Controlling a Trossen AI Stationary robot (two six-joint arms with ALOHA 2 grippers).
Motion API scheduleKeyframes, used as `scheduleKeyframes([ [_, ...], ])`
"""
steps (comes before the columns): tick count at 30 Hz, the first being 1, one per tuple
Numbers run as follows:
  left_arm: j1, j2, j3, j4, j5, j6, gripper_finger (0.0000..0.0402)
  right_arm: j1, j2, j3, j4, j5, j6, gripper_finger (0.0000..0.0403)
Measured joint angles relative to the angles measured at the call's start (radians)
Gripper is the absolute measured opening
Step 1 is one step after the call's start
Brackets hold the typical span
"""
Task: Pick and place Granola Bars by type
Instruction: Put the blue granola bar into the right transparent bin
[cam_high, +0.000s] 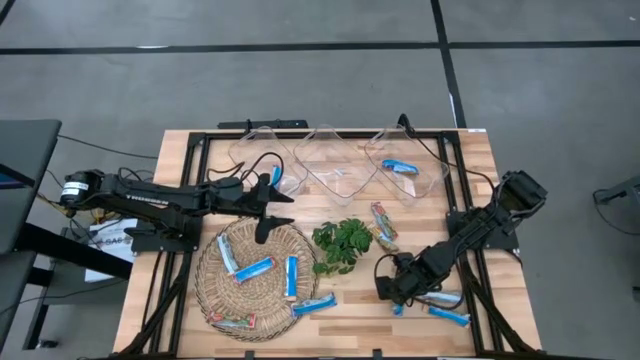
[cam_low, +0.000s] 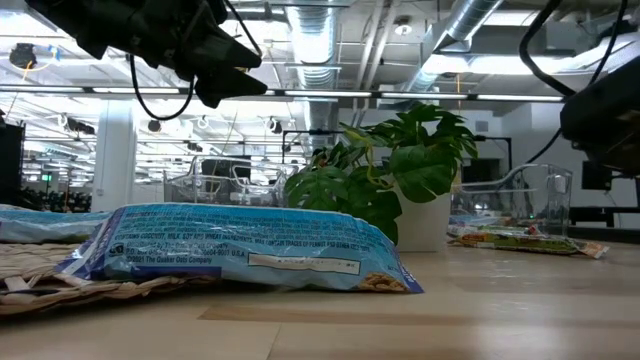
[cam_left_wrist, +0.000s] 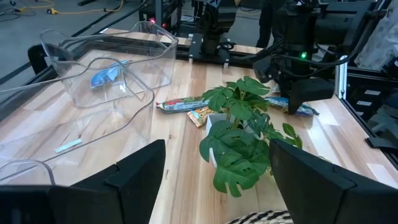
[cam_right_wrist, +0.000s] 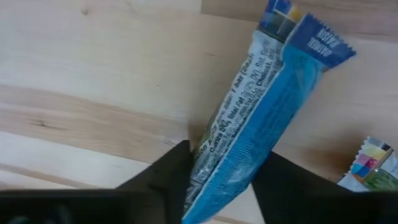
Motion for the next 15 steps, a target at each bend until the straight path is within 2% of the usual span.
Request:
scheduleKeyframes([
  [4, 0.000, 0.000, 0.000, 0.000, 0.000, 0.000, 0.0279, 0.000, 0.000, -0.001, 0.004, 0.001, -0.026, 0.0088],
  [7, 0.000, 0.000, 0.000, 0.001, 0.000, 0.000, 0.0279, 0.000, 0.000, -0.001, 0.016, 0.012, -0.041, 0.0064],
  [10, 0.000, 0.000, 0.000, 0.001, 0.000, -0.001, 0.0279, 0.000, 0.001, -0.001, 0.044, 0.034, -0.072, 0.0054],
  [15, 0.000, 0.000, 0.001, 0.002, 0.000, -0.001, 0.0279, -0.001, 0.001, -0.001, 0.173, 0.139, -0.159, 0.0052],
])
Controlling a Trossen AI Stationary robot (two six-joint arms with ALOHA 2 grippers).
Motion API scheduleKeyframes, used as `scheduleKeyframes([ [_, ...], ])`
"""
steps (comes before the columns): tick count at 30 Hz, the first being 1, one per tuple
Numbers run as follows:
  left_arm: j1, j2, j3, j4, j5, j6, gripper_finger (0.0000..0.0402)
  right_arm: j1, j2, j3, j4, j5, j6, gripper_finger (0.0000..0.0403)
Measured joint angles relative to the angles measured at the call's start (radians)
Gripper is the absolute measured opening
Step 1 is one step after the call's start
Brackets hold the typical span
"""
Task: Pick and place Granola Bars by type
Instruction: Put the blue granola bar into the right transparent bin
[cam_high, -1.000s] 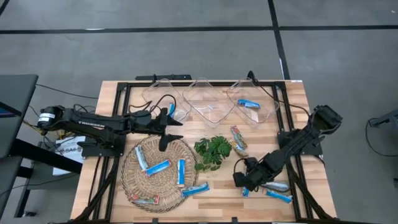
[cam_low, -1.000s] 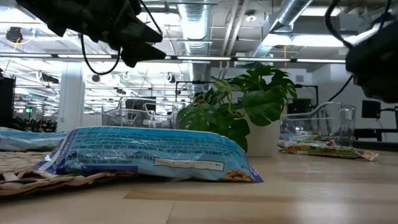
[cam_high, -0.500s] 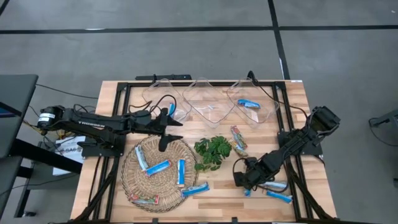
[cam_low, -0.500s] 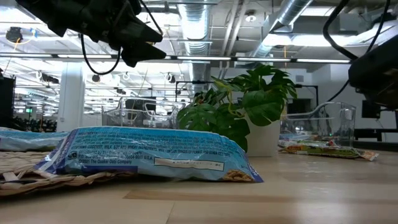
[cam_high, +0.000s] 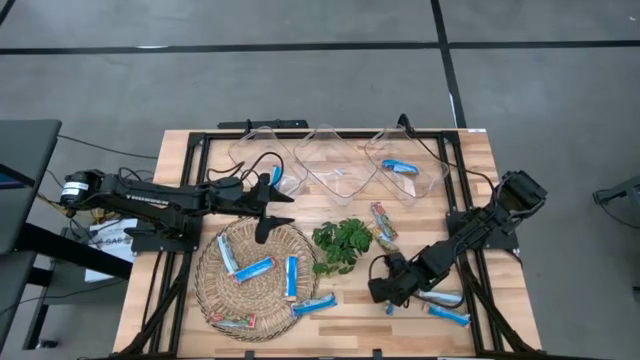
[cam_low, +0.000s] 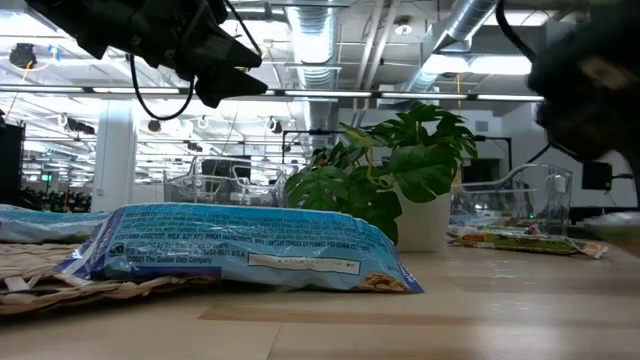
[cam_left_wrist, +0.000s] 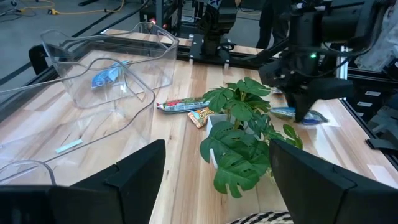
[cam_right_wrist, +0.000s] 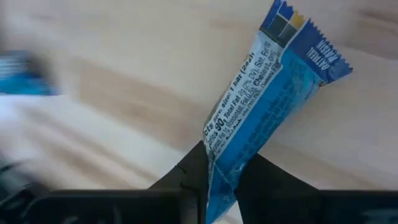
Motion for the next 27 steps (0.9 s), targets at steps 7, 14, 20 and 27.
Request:
scheduleKeyframes([
  [7, 0.000, 0.000, 0.000, 0.000, 0.000, -0.001, 0.0279, -0.008, -0.011, 0.000, 0.278, 0.178, -0.195, 0.0052],
  [14, 0.000, 0.000, 0.000, 0.003, 0.000, -0.006, 0.0279, -0.076, -0.074, -0.001, 0.499, 0.268, -0.482, 0.0052],
  [20, 0.000, 0.000, 0.000, 0.003, 0.000, -0.006, 0.0279, -0.190, -0.165, 0.000, 0.577, 0.269, -0.728, 0.0052],
  [27, 0.000, 0.000, 0.000, 0.004, 0.000, -0.006, 0.0279, -0.350, -0.276, 0.000, 0.564, 0.267, -0.953, 0.0052],
])
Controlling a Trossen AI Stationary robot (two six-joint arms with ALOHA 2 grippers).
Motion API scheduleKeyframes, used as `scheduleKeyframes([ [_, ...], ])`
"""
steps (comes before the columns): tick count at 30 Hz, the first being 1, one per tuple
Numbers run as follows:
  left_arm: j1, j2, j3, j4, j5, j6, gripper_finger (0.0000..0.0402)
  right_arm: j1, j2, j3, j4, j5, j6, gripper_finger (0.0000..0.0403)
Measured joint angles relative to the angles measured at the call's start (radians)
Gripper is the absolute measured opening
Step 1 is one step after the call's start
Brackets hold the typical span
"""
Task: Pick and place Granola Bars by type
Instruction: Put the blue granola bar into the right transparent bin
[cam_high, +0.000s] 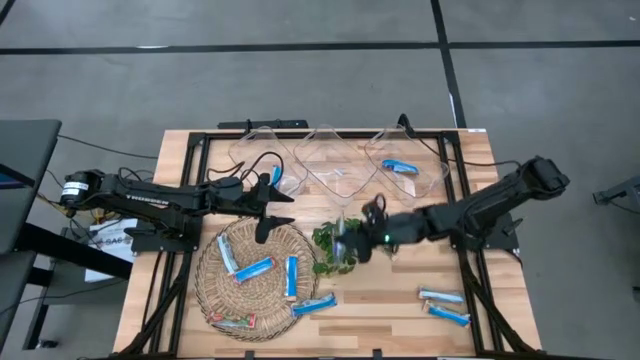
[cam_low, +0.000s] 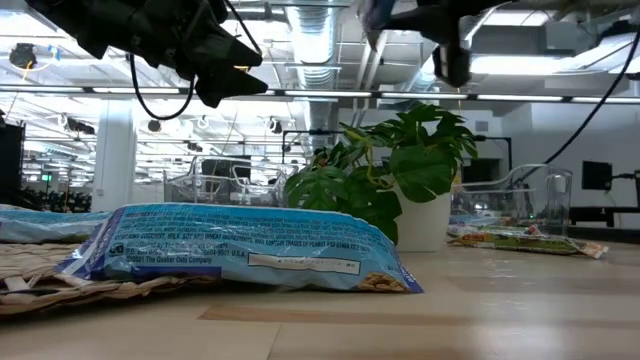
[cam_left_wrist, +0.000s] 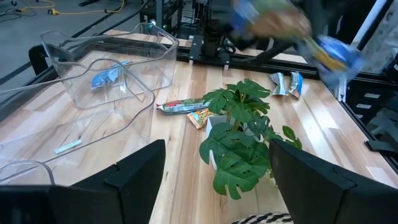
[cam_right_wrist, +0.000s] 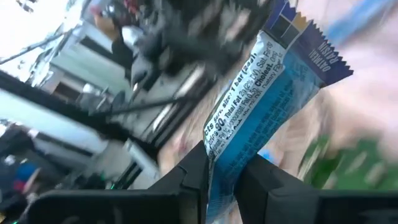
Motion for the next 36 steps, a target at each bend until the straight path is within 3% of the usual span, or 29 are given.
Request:
scheduleKeyframes([
  [10, 0.000, 0.000, 0.000, 0.000, -0.009, 0.000, 0.0279, -0.271, -0.095, 0.000, -0.095, 0.006, -0.249, 0.0052],
  [16, 0.000, 0.000, 0.000, 0.000, -0.010, 0.000, 0.0279, -0.432, -0.116, 0.000, -0.229, 0.084, -0.346, 0.0052],
  [25, 0.000, 0.000, 0.000, 0.000, -0.012, 0.000, 0.0279, -0.643, -0.115, 0.000, -0.488, 0.164, -0.358, 0.0052],
  [36, 0.001, 0.000, 0.000, 0.000, -0.019, 0.001, 0.0279, -0.810, -0.114, 0.000, -0.728, 0.156, -0.356, 0.0052],
])
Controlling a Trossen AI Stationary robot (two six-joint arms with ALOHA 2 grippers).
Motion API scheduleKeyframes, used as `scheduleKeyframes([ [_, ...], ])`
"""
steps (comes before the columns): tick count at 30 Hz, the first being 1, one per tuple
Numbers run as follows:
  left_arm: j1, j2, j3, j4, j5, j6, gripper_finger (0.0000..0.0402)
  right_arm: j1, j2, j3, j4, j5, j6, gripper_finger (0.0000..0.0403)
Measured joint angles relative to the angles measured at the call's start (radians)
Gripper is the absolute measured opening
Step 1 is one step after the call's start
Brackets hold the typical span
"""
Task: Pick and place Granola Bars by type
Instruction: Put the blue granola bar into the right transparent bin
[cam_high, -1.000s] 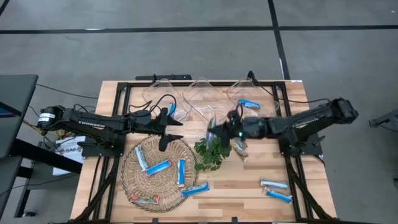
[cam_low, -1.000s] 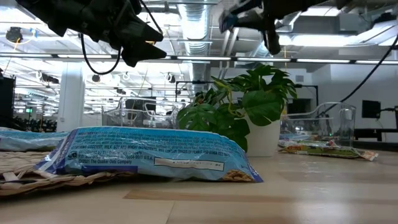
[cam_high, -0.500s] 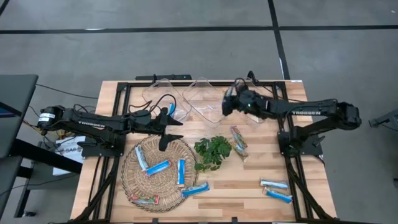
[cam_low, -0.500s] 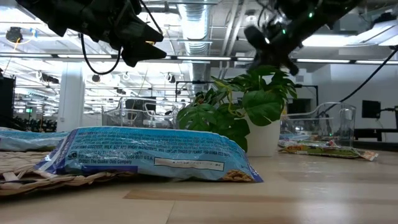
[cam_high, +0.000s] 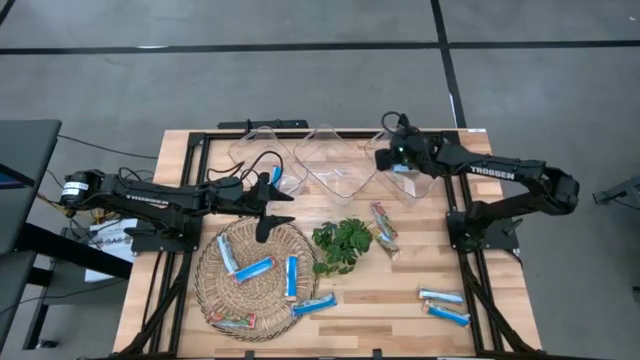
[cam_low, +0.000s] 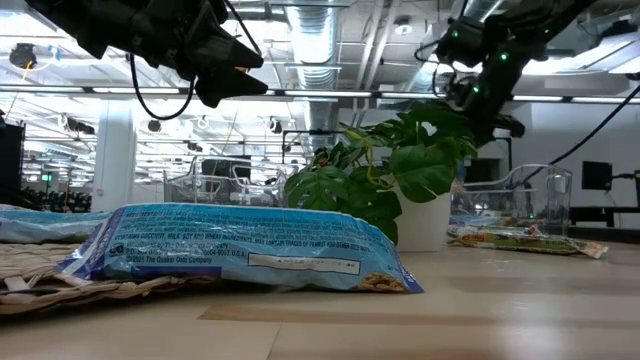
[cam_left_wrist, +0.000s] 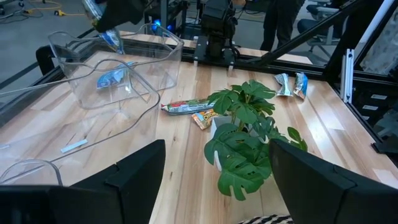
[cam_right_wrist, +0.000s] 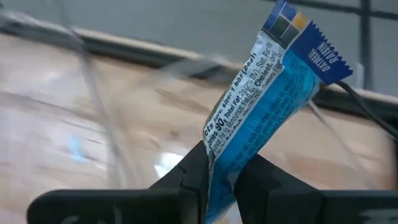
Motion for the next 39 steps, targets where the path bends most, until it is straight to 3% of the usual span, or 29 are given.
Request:
scheduleKeyframes([
  [7, 0.000, 0.000, 0.000, 0.000, 0.000, 0.001, 0.0279, -0.058, 0.000, 0.000, -0.163, -0.016, 0.024, 0.0052],
  [17, 0.000, 0.000, 0.000, 0.000, 0.000, 0.001, 0.0279, -0.107, 0.000, 0.000, -0.226, -0.103, 0.028, 0.0059],
  [30, 0.000, 0.000, 0.000, 0.000, 0.000, 0.001, 0.0279, -0.117, 0.000, 0.000, -0.217, -0.106, 0.010, 0.0188],
  [34, 0.000, 0.000, 0.000, 0.000, 0.010, 0.000, 0.0279, -0.094, -0.008, 0.000, -0.158, -0.113, -0.057, 0.0209],
  [39, 0.000, 0.000, 0.000, 0.001, 0.010, -0.001, 0.0279, -0.032, -0.060, 0.000, -0.021, -0.224, -0.149, 0.0215],
])
